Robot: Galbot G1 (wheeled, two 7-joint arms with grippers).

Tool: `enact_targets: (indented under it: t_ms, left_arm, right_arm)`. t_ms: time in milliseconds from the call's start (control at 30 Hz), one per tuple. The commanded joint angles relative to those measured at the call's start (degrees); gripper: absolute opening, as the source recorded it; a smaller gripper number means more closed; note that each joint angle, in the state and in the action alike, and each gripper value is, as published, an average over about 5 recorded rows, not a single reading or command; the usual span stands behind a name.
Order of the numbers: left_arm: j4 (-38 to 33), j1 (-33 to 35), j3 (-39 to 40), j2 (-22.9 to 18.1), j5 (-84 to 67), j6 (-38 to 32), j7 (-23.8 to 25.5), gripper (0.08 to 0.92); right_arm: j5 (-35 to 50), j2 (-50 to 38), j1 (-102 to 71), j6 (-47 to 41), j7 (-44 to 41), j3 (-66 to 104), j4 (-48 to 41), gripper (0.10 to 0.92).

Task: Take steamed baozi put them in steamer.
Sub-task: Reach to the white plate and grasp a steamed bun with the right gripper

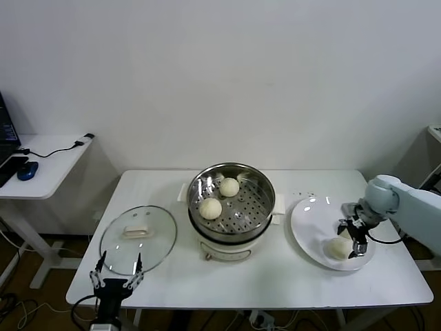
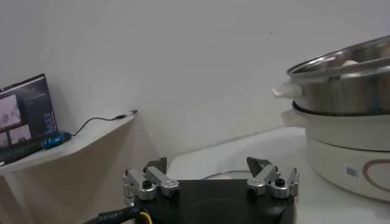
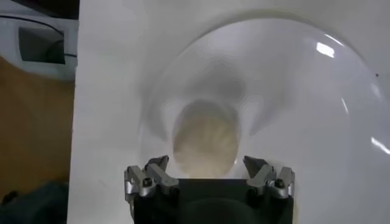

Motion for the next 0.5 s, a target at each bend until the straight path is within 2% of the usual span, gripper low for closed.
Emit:
enact_targets:
  t_ms: [33,233,500]
  left_arm:
    - [0.2,0.1,0.0,0.1,0.2,-0.1,0.0,0.823]
    - [0.5,0.2,0.1,0.0,0.7,-0.1,0.0,0.823]
    - [0.2,0.6,0.0,0.1,1.1,-0.2,0.0,0.823]
  right_arm:
    - [-1.7,2.3,-4.4,0.3,0.3,3.8,-2.8,0.823]
    - [-1.0,2.9,-4.2,0.1,0.1,3.5,-3.0,0.802]
    - [0.4,3.5,-1.3,0.2,-0.5,0.7,-3.4,0.633]
